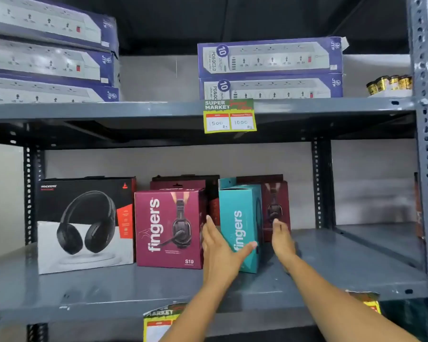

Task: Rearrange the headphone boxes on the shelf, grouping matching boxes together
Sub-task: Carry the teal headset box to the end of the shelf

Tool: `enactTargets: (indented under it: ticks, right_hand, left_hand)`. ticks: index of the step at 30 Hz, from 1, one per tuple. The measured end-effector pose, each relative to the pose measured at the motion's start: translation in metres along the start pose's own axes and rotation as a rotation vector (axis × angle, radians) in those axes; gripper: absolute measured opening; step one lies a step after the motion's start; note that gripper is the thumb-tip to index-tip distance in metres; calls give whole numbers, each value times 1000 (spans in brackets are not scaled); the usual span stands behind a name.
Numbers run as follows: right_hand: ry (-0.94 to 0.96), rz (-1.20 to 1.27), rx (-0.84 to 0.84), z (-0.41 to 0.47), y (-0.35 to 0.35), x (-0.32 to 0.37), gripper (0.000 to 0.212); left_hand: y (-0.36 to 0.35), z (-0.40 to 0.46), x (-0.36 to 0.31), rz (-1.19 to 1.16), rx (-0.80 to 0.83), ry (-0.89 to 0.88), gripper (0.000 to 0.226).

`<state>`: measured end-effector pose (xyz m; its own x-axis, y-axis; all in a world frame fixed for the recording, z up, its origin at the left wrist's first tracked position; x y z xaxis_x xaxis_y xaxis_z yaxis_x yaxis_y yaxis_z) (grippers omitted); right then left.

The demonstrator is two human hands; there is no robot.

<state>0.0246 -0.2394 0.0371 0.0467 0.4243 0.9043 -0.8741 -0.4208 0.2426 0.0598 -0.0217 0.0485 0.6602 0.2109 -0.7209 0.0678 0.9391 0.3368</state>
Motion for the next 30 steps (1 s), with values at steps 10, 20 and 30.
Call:
enactTargets:
  ticks: [10,20,30]
  right_hand:
    - [-37,133,415,-3,-36,6,52]
    - [128,234,365,-19,-41,13,33]
    - [0,530,611,3,43,34,61]
  left_hand:
    - [-28,21,-1,-15,-24,53,118]
    - [-22,30,4,-300,-268,141,93]
    - [-25,41,-3,-913,381,233,68]
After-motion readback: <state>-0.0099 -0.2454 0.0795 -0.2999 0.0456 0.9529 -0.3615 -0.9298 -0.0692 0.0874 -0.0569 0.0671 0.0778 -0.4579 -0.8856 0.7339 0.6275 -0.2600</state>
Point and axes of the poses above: each hand's wrist, its own z-axis towards the middle knuckle, its own y-axis out of the back of the hand, x = y × z, the point moved 8 cm from there along z, towards the middle knuckle, and after that the axes turned 5 degrees about -z, right-handed, at the moved point
